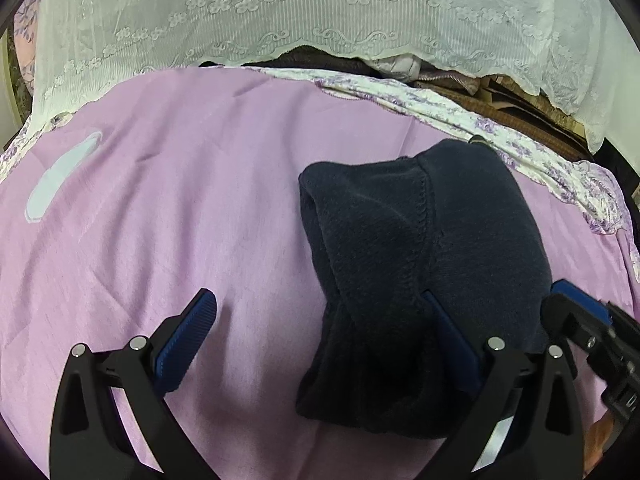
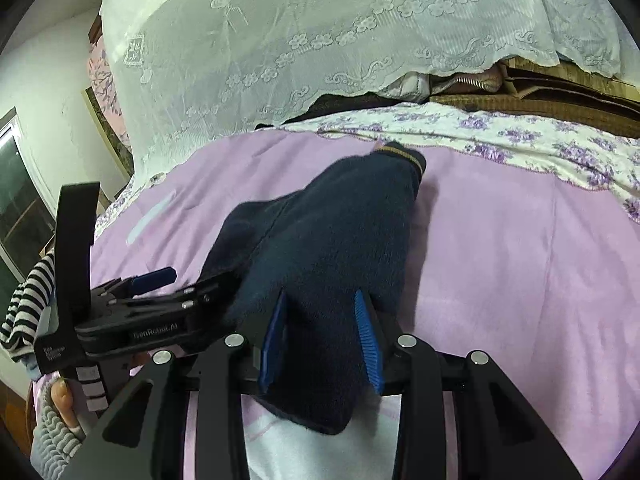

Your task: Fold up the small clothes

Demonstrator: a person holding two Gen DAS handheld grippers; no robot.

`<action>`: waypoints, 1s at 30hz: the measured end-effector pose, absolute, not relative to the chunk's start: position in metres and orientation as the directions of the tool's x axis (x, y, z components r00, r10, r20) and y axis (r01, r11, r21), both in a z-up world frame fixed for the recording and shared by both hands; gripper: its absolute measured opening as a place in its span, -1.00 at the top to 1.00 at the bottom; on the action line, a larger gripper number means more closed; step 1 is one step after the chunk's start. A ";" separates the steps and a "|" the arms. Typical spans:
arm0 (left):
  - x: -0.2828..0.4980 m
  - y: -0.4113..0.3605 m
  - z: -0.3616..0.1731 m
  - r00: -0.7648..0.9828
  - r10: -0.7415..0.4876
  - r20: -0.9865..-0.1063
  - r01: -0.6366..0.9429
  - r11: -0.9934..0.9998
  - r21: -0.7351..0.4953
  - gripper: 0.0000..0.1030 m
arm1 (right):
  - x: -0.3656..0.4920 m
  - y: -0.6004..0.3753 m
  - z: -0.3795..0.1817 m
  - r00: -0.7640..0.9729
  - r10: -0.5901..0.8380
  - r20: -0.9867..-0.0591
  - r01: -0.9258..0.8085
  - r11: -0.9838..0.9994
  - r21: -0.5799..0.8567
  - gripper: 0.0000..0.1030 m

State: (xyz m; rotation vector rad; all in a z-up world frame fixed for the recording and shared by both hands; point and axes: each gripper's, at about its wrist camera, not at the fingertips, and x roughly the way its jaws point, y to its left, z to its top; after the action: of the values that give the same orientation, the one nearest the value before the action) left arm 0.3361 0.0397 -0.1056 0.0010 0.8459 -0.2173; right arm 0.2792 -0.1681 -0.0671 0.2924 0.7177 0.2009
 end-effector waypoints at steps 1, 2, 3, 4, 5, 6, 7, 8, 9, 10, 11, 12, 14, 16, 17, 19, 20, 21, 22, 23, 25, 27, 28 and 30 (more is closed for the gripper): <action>0.337 0.038 -0.104 0.650 -0.185 -0.737 0.192 0.978 -0.076 -0.92 | 0.282 -0.170 -0.065 0.740 0.277 -0.613 -0.078 0.941 0.330 0.30; 0.338 0.037 -0.102 0.656 -0.180 -0.733 0.193 0.979 -0.068 -0.92 | 0.285 -0.171 -0.062 0.744 0.273 -0.609 -0.074 0.941 0.330 0.30; 0.339 0.036 -0.101 0.666 -0.171 -0.726 0.190 0.980 -0.057 -0.92 | 0.290 -0.173 -0.059 0.750 0.269 -0.604 -0.071 0.941 0.330 0.30; 0.341 0.035 -0.099 0.673 -0.164 -0.722 0.187 0.981 -0.049 -0.92 | 0.293 -0.174 -0.056 0.753 0.266 -0.601 -0.069 0.942 0.329 0.30; 0.343 0.034 -0.097 0.678 -0.158 -0.717 0.183 0.982 -0.043 -0.92 | 0.297 -0.176 -0.053 0.757 0.261 -0.598 -0.068 0.943 0.326 0.30; 0.346 0.034 -0.096 0.682 -0.152 -0.715 0.178 0.983 -0.039 -0.92 | 0.303 -0.177 -0.048 0.764 0.256 -0.592 -0.065 0.944 0.323 0.30; 0.349 0.034 -0.096 0.685 -0.143 -0.715 0.171 0.985 -0.034 -0.92 | 0.307 -0.178 -0.045 0.769 0.255 -0.586 -0.067 0.944 0.323 0.30; 0.352 0.034 -0.096 0.685 -0.137 -0.715 0.166 0.986 -0.031 -0.92 | 0.314 -0.179 -0.041 0.773 0.256 -0.580 -0.068 0.943 0.324 0.30; 0.354 0.033 -0.096 0.685 -0.134 -0.716 0.163 0.986 -0.029 -0.92 | 0.318 -0.179 -0.039 0.775 0.255 -0.578 -0.069 0.944 0.324 0.30; 0.357 0.033 -0.097 0.684 -0.130 -0.718 0.160 0.987 -0.027 -0.92 | 0.326 -0.180 -0.036 0.777 0.254 -0.576 -0.071 0.944 0.321 0.30; 0.360 0.032 -0.097 0.684 -0.126 -0.719 0.158 0.987 -0.022 -0.92 | 0.331 -0.180 -0.034 0.778 0.253 -0.575 -0.072 0.945 0.319 0.30; 0.362 0.031 -0.098 0.684 -0.123 -0.719 0.158 0.987 -0.018 -0.92 | 0.339 -0.180 -0.033 0.777 0.253 -0.576 -0.075 0.946 0.315 0.30; 0.365 0.029 -0.099 0.688 -0.114 -0.717 0.159 0.987 -0.005 -0.92 | 0.349 -0.179 -0.033 0.774 0.248 -0.582 -0.075 0.949 0.305 0.30; 0.366 0.027 -0.100 0.692 -0.104 -0.714 0.159 0.987 0.011 -0.92 | 0.361 -0.179 -0.037 0.766 0.249 -0.592 -0.075 0.950 0.302 0.30; 0.366 0.027 -0.101 0.693 -0.100 -0.713 0.160 0.987 0.017 -0.92 | 0.368 -0.179 -0.041 0.760 0.250 -0.601 -0.073 0.950 0.303 0.30; 0.367 0.024 -0.104 0.692 -0.091 -0.716 0.162 0.986 0.031 -0.92 | 0.377 -0.179 -0.050 0.745 0.252 -0.618 -0.069 0.950 0.304 0.30; 0.368 0.023 -0.106 0.690 -0.087 -0.718 0.164 0.986 0.037 -0.92 | 0.381 -0.179 -0.055 0.739 0.254 -0.624 -0.069 0.950 0.306 0.30; 0.369 0.022 -0.107 0.689 -0.087 -0.720 0.166 0.985 0.040 -0.92 | 0.383 -0.179 -0.059 0.735 0.255 -0.628 -0.069 0.950 0.305 0.29; 0.370 0.021 -0.108 0.688 -0.085 -0.721 0.167 0.985 0.043 -0.92 | 0.385 -0.178 -0.065 0.728 0.257 -0.636 -0.073 0.951 0.301 0.28; 0.370 0.019 -0.109 0.688 -0.078 -0.722 0.168 0.984 0.053 -0.92 | 0.386 -0.177 -0.069 0.725 0.255 -0.639 -0.077 0.953 0.293 0.28; 0.370 0.015 -0.112 0.691 -0.059 -0.721 0.167 0.983 0.080 -0.92 | 0.387 -0.175 -0.077 0.730 0.243 -0.639 -0.091 0.961 0.261 0.27; 0.368 0.013 -0.113 0.697 -0.046 -0.715 0.163 0.982 0.097 -0.92 | 0.386 -0.171 -0.080 0.738 0.225 -0.636 -0.094 0.968 0.233 0.27; 0.368 0.013 -0.113 0.698 -0.044 -0.714 0.163 0.982 0.099 -0.92 | 0.384 -0.168 -0.080 0.744 0.213 -0.633 -0.094 0.972 0.217 0.27; 0.367 0.013 -0.113 0.699 -0.045 -0.714 0.161 0.982 0.096 -0.92 | 0.382 -0.169 -0.079 0.751 0.213 -0.624 -0.089 0.970 0.224 0.27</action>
State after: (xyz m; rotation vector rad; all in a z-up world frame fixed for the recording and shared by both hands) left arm 0.3673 0.0134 -0.1129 0.1560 0.7896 -0.1153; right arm 0.3820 -0.1692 -0.0791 0.1850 0.7023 0.1662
